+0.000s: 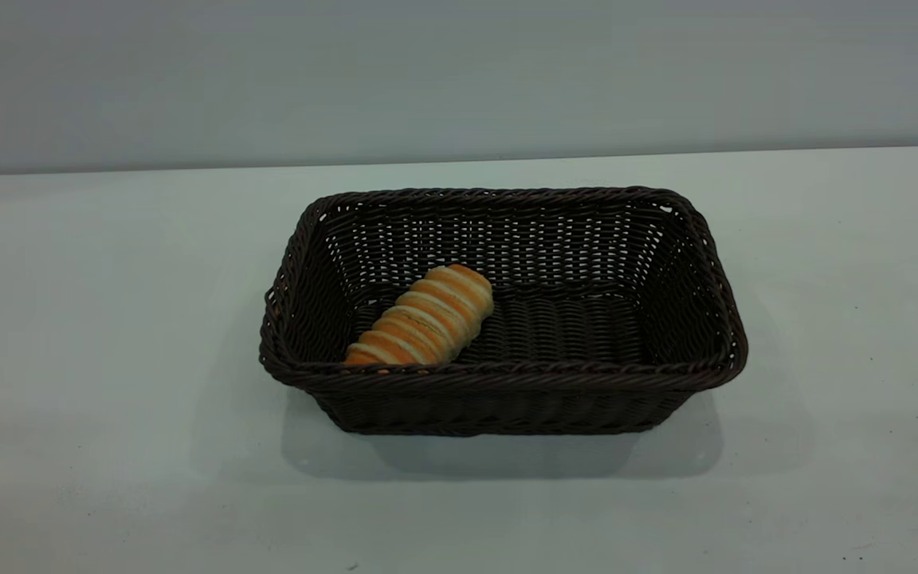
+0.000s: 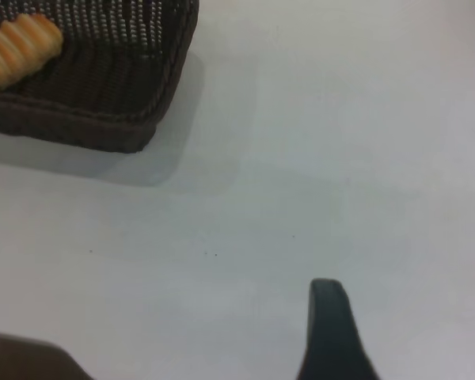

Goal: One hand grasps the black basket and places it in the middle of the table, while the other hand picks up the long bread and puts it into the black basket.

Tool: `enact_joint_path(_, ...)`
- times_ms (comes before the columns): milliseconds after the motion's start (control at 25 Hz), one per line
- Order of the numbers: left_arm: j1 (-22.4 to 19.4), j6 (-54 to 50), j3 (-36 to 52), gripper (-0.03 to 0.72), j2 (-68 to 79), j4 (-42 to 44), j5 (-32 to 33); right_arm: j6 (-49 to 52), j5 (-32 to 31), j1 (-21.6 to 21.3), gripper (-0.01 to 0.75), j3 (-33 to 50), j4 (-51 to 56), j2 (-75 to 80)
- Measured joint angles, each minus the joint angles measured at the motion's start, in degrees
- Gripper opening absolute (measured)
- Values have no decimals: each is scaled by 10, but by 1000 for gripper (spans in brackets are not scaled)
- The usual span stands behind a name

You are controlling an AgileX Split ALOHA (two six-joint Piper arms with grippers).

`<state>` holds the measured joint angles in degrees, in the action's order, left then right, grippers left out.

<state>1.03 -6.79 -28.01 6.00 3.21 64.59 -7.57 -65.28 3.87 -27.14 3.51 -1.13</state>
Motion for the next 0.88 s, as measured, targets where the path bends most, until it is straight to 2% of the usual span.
enact_joint_path(240,-9,0,0,582,-69,0,6,0,0,0,507,0,0,0)
enact_joint_path(880,-9,0,0,582,-73,0,8,0,0,0,507,0,0,0)
